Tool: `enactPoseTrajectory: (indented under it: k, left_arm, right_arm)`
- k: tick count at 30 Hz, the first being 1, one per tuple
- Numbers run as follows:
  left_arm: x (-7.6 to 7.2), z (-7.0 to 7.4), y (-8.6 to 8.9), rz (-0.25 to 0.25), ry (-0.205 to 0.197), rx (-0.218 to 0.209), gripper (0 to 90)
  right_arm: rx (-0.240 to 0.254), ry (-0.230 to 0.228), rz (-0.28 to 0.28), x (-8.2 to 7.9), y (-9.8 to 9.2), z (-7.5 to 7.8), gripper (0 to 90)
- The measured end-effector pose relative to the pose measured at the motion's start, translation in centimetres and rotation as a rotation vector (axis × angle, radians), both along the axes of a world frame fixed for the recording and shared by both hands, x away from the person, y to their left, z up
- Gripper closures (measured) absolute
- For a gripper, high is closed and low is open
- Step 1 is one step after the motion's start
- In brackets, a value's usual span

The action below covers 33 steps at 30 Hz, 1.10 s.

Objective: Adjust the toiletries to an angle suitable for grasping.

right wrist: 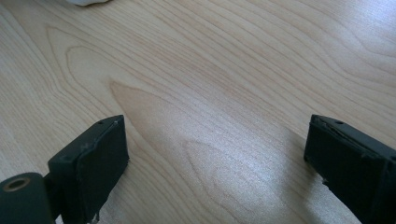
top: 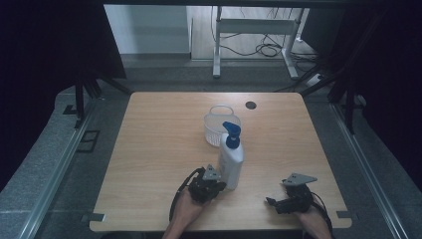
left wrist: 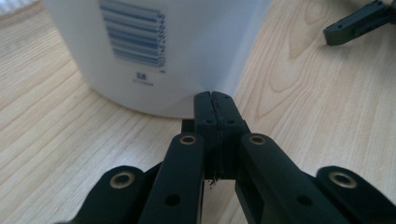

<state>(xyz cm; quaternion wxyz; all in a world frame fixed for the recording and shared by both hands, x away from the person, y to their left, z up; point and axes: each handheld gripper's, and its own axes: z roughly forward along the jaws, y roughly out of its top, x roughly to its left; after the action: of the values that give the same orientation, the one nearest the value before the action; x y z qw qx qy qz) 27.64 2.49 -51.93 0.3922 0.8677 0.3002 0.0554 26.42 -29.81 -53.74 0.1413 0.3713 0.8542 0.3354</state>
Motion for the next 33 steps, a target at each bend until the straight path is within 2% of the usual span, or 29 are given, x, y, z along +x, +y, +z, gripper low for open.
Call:
enactPoseTrajectory:
  k: [8, 23, 29, 33]
  left_arm:
    - [0.1, 0.0, -0.8, -0.013, 0.001, -0.003, 88.8]
    - [0.7, -0.2, -3.5, -0.031, -0.005, -0.019, 87.4]
    - [0.6, -0.3, -3.2, -0.031, -0.006, -0.007, 87.0]
    - [0.2, -0.1, -2.9, -0.031, -0.008, -0.016, 85.2]
  right_arm:
    - [0.000, 0.000, 0.003, 0.0, 0.0, 0.0, 5.9]
    - [-0.001, 0.001, 0.010, 0.0, 0.0, 0.0, 6.5]
    - [0.004, 0.000, 0.010, 0.0, 0.0, 0.0, 6.9]
    - [0.012, 0.000, 0.009, -0.1, 0.0, 0.0, 7.8]
